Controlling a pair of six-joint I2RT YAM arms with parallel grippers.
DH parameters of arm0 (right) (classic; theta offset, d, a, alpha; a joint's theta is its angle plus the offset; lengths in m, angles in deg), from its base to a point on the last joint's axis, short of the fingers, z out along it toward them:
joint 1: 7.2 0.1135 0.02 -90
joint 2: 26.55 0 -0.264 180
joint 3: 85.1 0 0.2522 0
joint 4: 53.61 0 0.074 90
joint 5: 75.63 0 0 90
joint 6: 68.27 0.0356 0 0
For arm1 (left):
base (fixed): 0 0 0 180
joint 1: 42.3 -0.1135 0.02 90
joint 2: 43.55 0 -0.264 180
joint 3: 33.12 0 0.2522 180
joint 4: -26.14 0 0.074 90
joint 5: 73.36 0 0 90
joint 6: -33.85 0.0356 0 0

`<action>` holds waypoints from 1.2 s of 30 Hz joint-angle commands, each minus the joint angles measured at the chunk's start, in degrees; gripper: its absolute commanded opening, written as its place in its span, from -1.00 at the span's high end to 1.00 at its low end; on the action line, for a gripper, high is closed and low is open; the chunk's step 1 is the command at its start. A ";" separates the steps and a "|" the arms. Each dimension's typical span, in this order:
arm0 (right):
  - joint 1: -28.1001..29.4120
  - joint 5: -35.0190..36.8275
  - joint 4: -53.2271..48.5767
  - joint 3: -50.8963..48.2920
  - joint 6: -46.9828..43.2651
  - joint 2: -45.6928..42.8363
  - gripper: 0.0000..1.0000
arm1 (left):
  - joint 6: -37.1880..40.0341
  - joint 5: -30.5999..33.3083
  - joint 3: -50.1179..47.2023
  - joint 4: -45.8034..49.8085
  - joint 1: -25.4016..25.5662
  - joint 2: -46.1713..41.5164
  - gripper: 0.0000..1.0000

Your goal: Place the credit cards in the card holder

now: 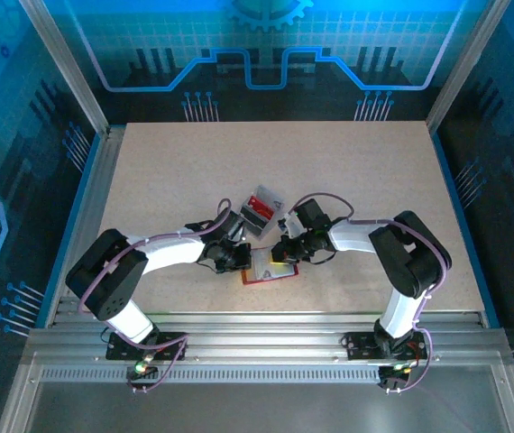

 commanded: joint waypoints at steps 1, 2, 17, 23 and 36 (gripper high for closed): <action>1.60 0.73 -0.51 1.43 0.79 1.86 1.00 | 1.22 2.32 -0.46 4.41 0.34 -0.87 1.00; 1.77 0.93 -0.81 1.76 0.77 2.00 1.00 | 1.35 2.45 -0.34 4.56 0.34 -1.04 1.00; 2.02 4.55 -5.76 2.68 -0.85 1.92 1.00 | 1.00 -2.56 -0.96 7.04 -5.28 -11.45 1.00; 3.29 5.70 -8.08 5.03 -2.00 2.12 1.00 | 2.12 -2.69 0.11 6.08 -5.38 -7.60 1.00; 4.55 6.01 -9.70 7.20 -1.44 3.01 1.00 | 2.71 -0.82 -3.06 2.65 -5.07 -0.45 1.00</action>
